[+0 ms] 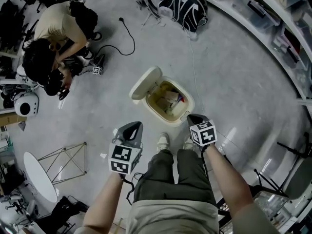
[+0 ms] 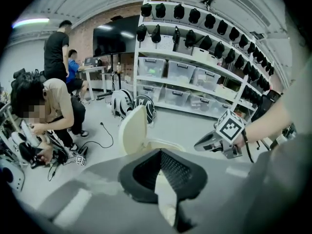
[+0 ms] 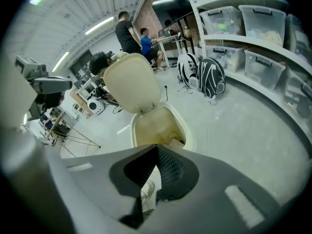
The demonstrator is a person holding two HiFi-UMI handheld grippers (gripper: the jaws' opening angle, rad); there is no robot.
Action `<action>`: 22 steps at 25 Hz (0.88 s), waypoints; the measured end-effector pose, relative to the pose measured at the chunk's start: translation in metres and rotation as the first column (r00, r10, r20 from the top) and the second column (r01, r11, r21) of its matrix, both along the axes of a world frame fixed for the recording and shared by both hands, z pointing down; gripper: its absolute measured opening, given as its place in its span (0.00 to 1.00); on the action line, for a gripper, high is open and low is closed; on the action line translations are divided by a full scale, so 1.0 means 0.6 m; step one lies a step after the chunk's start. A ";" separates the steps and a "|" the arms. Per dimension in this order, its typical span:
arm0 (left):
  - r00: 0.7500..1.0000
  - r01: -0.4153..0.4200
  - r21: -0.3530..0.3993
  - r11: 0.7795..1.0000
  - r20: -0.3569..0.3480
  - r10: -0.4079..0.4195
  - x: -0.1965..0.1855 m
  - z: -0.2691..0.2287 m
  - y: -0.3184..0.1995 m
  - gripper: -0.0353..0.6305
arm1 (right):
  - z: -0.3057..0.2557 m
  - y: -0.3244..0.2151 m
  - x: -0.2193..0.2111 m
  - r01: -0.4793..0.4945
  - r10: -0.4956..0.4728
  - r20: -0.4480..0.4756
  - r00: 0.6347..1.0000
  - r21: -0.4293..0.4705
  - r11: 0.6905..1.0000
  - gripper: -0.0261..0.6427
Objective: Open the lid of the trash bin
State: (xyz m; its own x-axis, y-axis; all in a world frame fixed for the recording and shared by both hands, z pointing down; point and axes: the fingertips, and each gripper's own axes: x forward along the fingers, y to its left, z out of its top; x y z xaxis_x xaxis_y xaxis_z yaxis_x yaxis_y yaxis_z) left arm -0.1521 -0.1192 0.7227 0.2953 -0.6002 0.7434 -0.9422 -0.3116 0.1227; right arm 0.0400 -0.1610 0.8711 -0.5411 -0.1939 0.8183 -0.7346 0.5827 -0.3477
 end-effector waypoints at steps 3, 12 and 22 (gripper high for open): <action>1.000 0.007 0.036 0.999 0.006 -0.007 -0.008 -0.064 -0.014 0.06 | -0.088 -0.009 0.001 -0.019 0.017 0.037 0.999 0.041 0.999 0.04; 1.000 0.000 0.177 0.984 0.012 -0.002 -0.021 -0.299 -0.074 0.06 | -0.406 -0.055 -0.012 -0.093 0.059 0.192 0.980 0.174 0.980 0.04; 1.000 -0.013 0.392 0.920 -0.010 0.019 -0.006 -0.568 -0.095 0.06 | -0.756 -0.059 -0.025 -0.098 -0.043 0.310 0.950 0.425 0.900 0.04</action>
